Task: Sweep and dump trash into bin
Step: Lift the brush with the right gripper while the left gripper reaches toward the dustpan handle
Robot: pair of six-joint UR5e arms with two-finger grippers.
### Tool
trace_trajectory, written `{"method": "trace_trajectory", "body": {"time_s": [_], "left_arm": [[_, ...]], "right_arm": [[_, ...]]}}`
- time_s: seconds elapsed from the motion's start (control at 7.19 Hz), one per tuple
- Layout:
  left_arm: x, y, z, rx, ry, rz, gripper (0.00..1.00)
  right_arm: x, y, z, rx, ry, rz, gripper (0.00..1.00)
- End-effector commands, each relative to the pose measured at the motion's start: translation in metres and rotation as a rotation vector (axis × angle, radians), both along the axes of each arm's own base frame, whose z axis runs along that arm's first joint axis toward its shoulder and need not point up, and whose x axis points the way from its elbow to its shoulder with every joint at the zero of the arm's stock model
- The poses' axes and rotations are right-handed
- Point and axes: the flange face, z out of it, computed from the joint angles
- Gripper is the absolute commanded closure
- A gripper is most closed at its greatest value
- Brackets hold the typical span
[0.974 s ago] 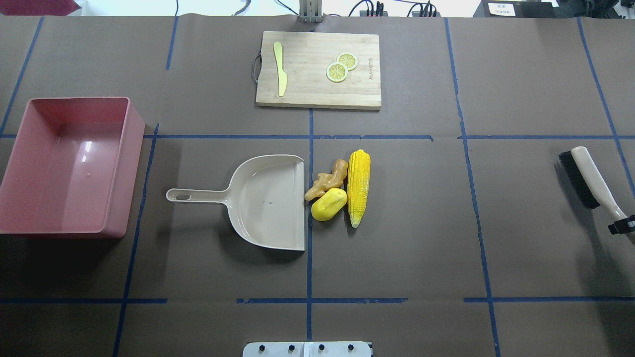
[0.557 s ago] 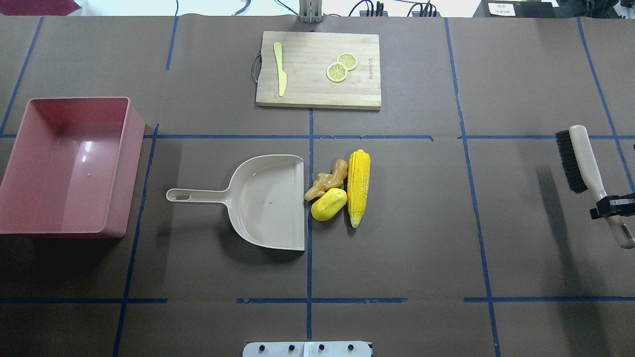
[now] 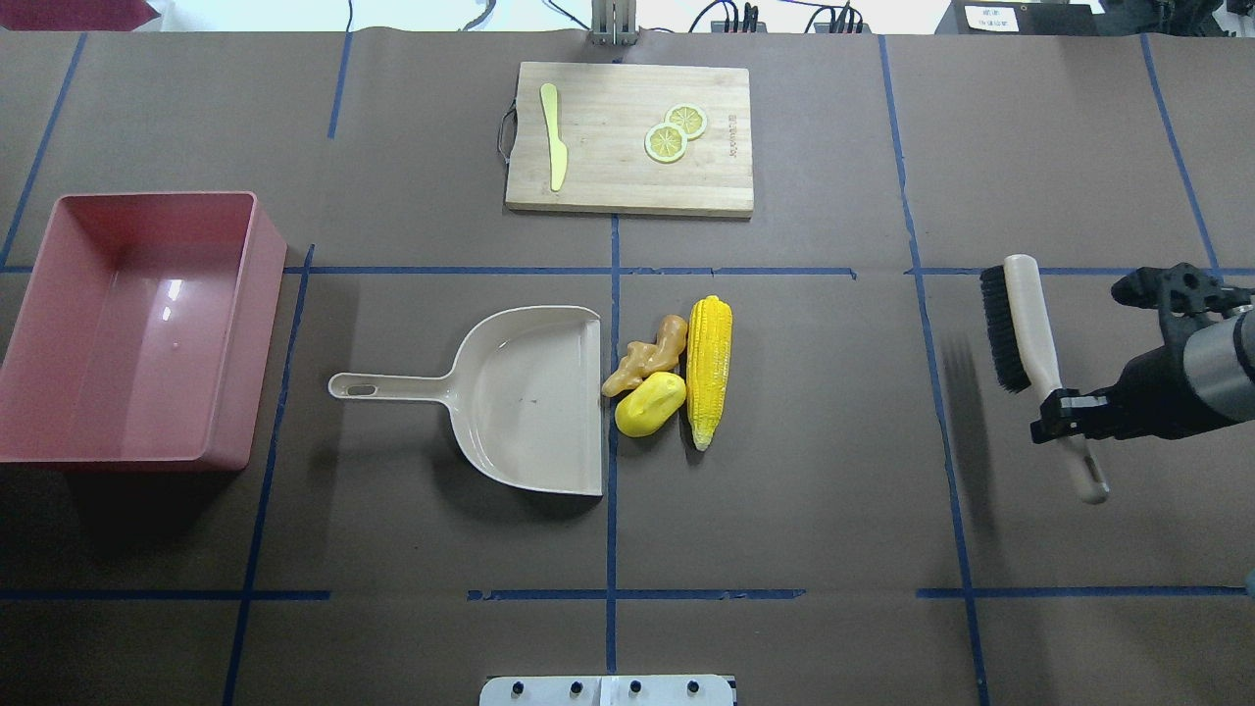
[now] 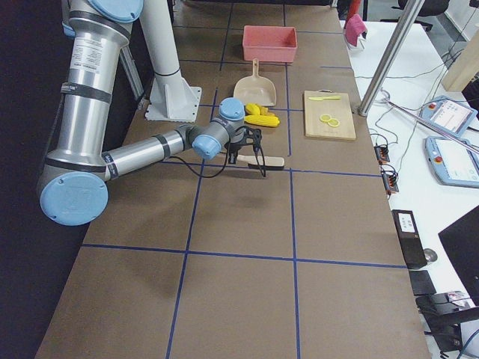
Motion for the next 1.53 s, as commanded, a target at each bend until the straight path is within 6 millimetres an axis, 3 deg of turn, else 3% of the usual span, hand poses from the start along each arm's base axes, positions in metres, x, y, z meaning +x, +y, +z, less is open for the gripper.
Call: {"method": "trace_trajectory", "body": {"time_s": [0.0,0.28,0.56,0.83,0.97,1.11,1.39], "left_arm": [[0.047,0.002,-0.031,0.164,0.082,0.114,0.0],[0.131,-0.003,-0.107,0.316,0.132,0.264,0.0],[0.209,0.011,-0.188,0.421,0.207,0.381,0.0],[0.301,0.033,-0.235,0.527,0.208,0.474,0.0],[0.339,0.05,-0.24,0.56,0.187,0.497,0.0],[0.366,0.061,-0.241,0.578,0.182,0.517,0.0],[0.401,0.083,-0.235,0.588,0.17,0.552,0.0]], "right_arm": [[-0.073,0.032,-0.035,-0.046,-0.018,-0.025,1.0],[-0.111,0.018,-0.078,-0.038,0.026,-0.003,1.0],[-0.12,0.025,-0.078,-0.018,0.039,-0.003,1.0],[-0.126,0.026,-0.083,-0.011,0.032,-0.011,1.0],[-0.125,0.025,-0.083,-0.011,0.032,-0.009,1.0],[-0.126,0.025,-0.083,-0.011,0.032,-0.009,1.0],[-0.126,0.025,-0.084,-0.009,0.029,-0.009,1.0]]}}
